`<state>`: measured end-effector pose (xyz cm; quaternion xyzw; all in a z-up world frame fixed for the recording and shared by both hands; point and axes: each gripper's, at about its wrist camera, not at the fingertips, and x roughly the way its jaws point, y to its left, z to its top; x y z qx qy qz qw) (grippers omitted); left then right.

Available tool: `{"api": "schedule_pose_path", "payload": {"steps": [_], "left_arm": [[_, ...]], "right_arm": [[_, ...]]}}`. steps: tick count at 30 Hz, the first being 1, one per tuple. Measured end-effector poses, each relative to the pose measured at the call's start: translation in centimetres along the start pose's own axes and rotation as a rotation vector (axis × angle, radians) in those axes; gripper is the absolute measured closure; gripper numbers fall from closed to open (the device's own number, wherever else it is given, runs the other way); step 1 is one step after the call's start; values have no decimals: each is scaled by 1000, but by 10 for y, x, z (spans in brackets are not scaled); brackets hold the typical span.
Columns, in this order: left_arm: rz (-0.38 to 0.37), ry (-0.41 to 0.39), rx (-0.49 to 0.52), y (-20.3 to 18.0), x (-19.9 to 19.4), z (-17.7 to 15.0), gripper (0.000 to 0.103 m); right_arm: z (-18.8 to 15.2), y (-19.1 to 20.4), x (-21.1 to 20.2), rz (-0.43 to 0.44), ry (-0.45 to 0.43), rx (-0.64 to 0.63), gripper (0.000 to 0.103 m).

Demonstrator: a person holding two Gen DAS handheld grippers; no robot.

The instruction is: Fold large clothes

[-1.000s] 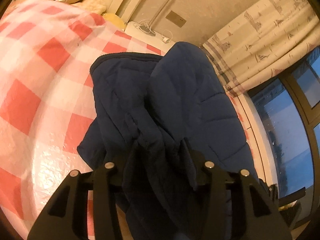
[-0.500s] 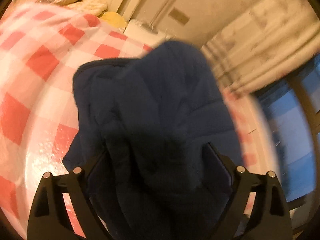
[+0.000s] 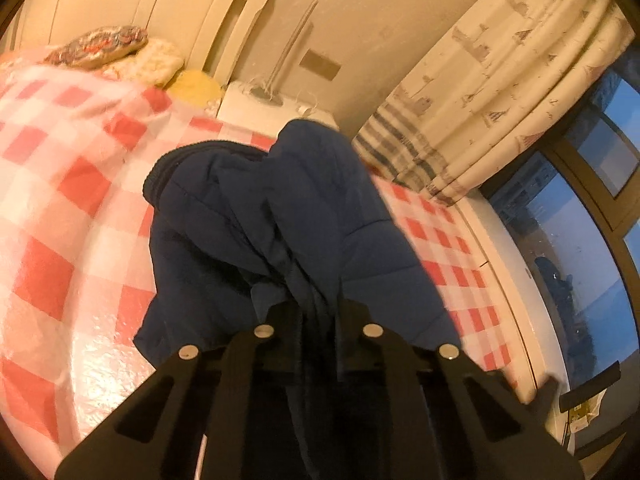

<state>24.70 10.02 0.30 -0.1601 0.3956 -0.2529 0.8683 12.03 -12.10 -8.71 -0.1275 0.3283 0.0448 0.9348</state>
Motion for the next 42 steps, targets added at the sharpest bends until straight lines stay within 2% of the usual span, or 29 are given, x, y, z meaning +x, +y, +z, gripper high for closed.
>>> {"api": "schedule_pose_path", "payload": {"steps": [1,4,6,8,10,14,15,17,18,21,22,24,25,27,28,29,30,31,32,33,35,38,40,42], "left_arm": [[-4,-14,8,-3,-8,0,93],[7,-70,44,-8,-39,-11,97],[-6,-67,0,13,-46,-26,97],[30,-23,-69,42,-27,-37,97],[36,-6,-94,60,-10,-45,97],[43,-15,-98,67,-4,-50,96],[49,-16,-90,68,-6,-50,96],[52,-14,-77,69,-6,-53,96],[49,-13,-79,72,-6,-54,95],[33,-16,-93,74,-4,-58,95],[38,-18,-93,72,-3,-58,94],[49,-19,-92,69,-2,-59,94],[52,-19,-93,68,-3,-59,93],[63,-20,-99,68,-7,-60,85],[72,-20,-107,69,-11,-59,80],[85,-22,-116,70,-17,-58,74],[100,-27,-117,70,-23,-57,73],[136,-64,-106,65,-38,-52,73],[150,-94,-98,62,-48,-49,67],[156,-143,-83,53,-64,-41,54],[137,-198,-48,32,-81,-28,41],[130,-224,32,-7,-82,-7,35],[151,-197,53,-23,-63,4,31],[221,-137,44,-20,-28,12,31]], "right_arm": [[0,4,7,11,41,-10,22],[-1,9,10,25,78,-1,22],[-2,8,9,40,86,6,22],[-4,10,10,53,95,5,23],[-6,15,9,56,92,-8,23],[-8,19,-6,85,84,-44,23],[-10,17,-13,109,86,-44,23],[-10,0,-36,251,54,23,23],[-8,-9,-50,326,12,66,23],[7,-17,-87,444,-145,138,23],[14,-15,-93,443,-183,143,23],[36,2,-98,384,-245,122,21],[43,10,-95,368,-252,113,20],[51,39,-83,364,-226,79,19],[50,67,-68,376,-165,15,18],[46,79,-52,355,-110,-36,16],[32,109,-38,238,-72,-148,15],[24,120,-33,164,-93,-217,15],[17,129,-30,120,-103,-253,15],[16,131,-30,119,-91,-247,15],[19,129,-30,134,-73,-245,15],[17,131,-32,128,-73,-250,15],[17,129,-30,121,-74,-252,15],[18,126,-26,123,-74,-253,15]]}}
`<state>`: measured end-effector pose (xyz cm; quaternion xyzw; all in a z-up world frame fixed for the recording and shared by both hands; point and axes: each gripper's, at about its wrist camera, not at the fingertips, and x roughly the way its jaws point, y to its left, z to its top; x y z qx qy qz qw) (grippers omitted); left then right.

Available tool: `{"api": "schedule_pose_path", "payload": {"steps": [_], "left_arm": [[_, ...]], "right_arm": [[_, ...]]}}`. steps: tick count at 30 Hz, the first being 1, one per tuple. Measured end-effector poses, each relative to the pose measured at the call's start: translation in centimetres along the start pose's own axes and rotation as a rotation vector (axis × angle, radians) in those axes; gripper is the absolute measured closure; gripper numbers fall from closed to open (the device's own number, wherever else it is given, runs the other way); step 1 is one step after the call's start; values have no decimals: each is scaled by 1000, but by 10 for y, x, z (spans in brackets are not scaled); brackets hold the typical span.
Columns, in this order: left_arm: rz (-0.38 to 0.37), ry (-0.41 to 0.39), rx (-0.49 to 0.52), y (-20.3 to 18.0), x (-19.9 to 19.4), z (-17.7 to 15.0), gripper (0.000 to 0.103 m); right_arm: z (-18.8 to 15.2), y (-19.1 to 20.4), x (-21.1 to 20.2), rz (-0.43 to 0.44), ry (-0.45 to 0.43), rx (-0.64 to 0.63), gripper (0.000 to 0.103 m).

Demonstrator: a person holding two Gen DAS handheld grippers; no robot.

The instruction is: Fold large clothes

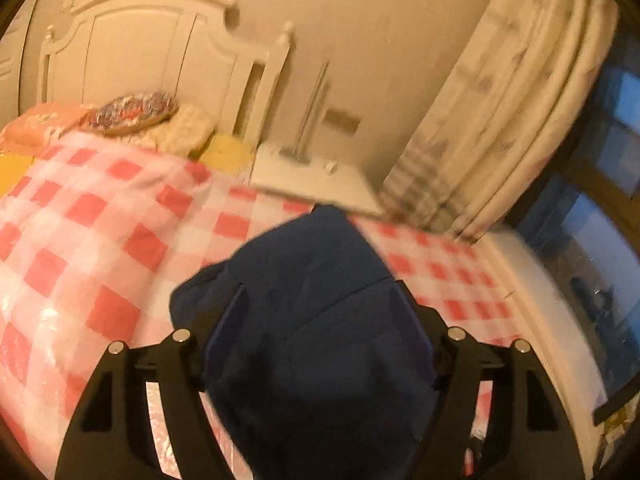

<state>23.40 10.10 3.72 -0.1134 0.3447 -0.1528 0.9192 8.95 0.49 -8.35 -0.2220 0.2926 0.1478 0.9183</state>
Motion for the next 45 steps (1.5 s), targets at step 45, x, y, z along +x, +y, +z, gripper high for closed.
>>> {"api": "schedule_pose_path", "payload": {"steps": [45], "left_arm": [[-196,295,-214,68,64,-101,22]], "right_arm": [[-40,-218,87,646,39,773,30]]}}
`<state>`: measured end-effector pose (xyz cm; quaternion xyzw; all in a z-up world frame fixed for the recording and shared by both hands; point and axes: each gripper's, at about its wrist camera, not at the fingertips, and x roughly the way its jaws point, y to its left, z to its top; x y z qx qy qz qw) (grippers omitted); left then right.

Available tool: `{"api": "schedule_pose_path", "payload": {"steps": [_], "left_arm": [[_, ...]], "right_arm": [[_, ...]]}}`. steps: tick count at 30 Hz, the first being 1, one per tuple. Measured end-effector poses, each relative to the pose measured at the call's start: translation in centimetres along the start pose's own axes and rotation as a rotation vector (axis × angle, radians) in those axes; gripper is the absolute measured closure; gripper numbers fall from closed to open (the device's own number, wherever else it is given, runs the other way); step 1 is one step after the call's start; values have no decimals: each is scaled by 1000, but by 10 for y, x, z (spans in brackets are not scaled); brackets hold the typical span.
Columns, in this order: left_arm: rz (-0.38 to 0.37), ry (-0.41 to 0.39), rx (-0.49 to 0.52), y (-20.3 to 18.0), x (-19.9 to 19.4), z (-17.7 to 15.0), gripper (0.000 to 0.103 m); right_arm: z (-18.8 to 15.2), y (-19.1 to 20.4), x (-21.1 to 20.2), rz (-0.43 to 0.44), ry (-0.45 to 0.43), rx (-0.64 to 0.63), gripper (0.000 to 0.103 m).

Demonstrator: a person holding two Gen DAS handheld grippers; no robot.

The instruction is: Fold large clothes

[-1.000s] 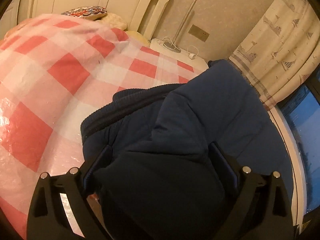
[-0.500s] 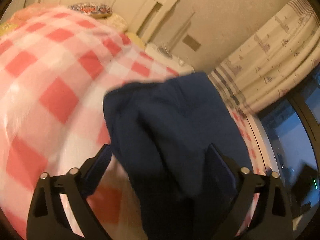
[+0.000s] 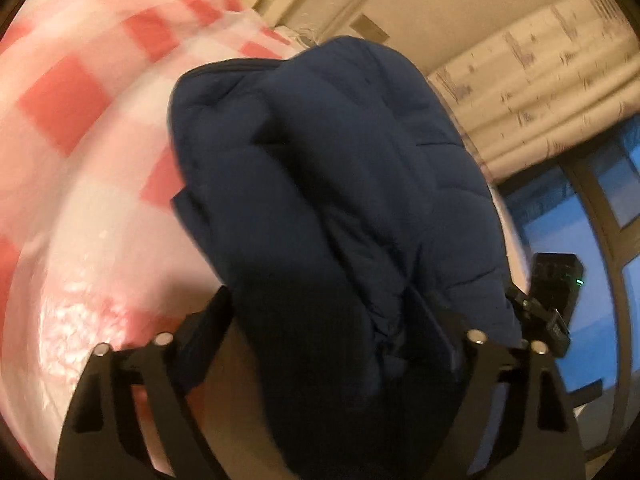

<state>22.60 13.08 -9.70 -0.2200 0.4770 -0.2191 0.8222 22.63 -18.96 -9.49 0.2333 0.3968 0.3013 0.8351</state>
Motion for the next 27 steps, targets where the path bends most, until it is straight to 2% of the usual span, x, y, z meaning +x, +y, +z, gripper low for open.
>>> {"api": "schedule_pose_path", "payload": {"steps": [3,6,10,13,15,16,18,19,21,23,24,26,27], "left_arm": [[41,6,77,-27,13,11,30],[29,26,124,-51,37,25,33],[15,33,196,-87,75,43,34],[8,26,203,-98,88,45,32],[16,9,215,-98,88,42,30],[20,3,212,-96,86,41,30],[20,-6,195,-90,80,37,30],[35,-21,186,-87,72,35,30],[100,-69,187,-91,55,33,31],[191,-189,218,-107,26,37,28],[215,-248,223,-115,12,42,16],[235,-350,217,-128,-11,52,2],[233,-387,227,-136,-18,59,2]], "right_arm": [[-17,11,-14,-76,-69,-30,35],[-27,12,-35,-160,-140,-37,36],[-29,7,-64,-288,-230,-14,36],[-30,-9,-76,-332,-241,58,35],[-31,-17,-79,-378,-233,104,22],[-33,-10,-85,-442,-246,80,16],[-35,14,-91,-600,-299,-14,15],[-39,36,-94,-665,-345,-83,15],[-47,68,-88,-640,-380,-183,15],[-55,97,-69,-654,-369,-312,15],[-57,112,-56,-654,-351,-369,15],[-68,137,-21,-631,-259,-480,16],[-77,141,-13,-632,-224,-515,20]]}}
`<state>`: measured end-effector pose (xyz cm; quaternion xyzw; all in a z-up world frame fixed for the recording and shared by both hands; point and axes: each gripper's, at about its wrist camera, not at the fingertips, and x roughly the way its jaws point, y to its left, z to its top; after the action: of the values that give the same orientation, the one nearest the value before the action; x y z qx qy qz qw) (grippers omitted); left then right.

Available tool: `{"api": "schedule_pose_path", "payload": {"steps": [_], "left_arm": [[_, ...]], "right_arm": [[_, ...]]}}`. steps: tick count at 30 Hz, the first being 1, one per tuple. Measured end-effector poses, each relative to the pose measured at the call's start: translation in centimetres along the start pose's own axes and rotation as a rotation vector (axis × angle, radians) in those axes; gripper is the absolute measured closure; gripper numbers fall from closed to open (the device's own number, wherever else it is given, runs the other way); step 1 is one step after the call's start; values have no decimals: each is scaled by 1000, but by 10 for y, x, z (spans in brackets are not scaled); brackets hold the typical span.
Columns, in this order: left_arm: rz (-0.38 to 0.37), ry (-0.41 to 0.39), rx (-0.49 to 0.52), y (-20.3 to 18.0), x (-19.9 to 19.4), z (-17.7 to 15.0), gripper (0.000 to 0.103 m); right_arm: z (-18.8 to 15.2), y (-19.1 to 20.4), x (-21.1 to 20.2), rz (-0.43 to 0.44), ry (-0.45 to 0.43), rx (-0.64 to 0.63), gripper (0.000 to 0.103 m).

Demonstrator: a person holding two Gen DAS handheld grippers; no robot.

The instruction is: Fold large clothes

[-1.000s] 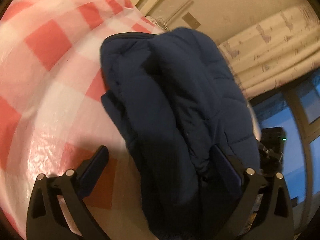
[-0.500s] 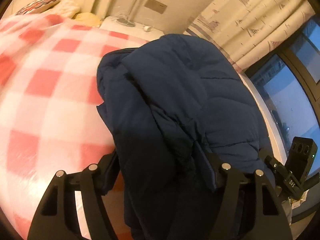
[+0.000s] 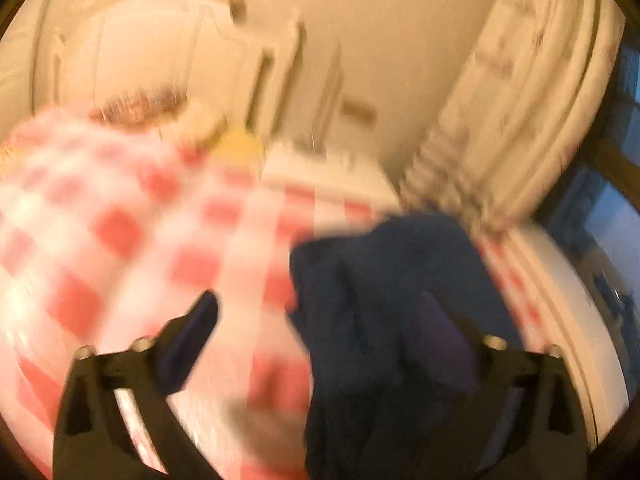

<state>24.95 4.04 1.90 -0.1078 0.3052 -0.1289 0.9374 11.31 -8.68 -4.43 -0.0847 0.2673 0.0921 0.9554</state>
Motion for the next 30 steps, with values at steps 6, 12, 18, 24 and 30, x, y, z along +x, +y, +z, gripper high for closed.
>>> {"api": "schedule_pose_path", "payload": {"steps": [6,12,18,24,30], "left_arm": [[-18,163,171,-62,69,41,2],[20,259,267,-103,148,38,2],[-32,332,79,-60,208,25,2],[-91,264,-112,-13,202,18,2],[-46,258,-71,-20,201,17,2]], "right_arm": [[-32,71,27,-91,62,-304,18],[-35,66,26,-64,66,-299,18],[-34,62,25,-4,74,-311,18],[1,-8,-14,337,10,-165,19],[81,-147,52,178,-22,10,53]]}}
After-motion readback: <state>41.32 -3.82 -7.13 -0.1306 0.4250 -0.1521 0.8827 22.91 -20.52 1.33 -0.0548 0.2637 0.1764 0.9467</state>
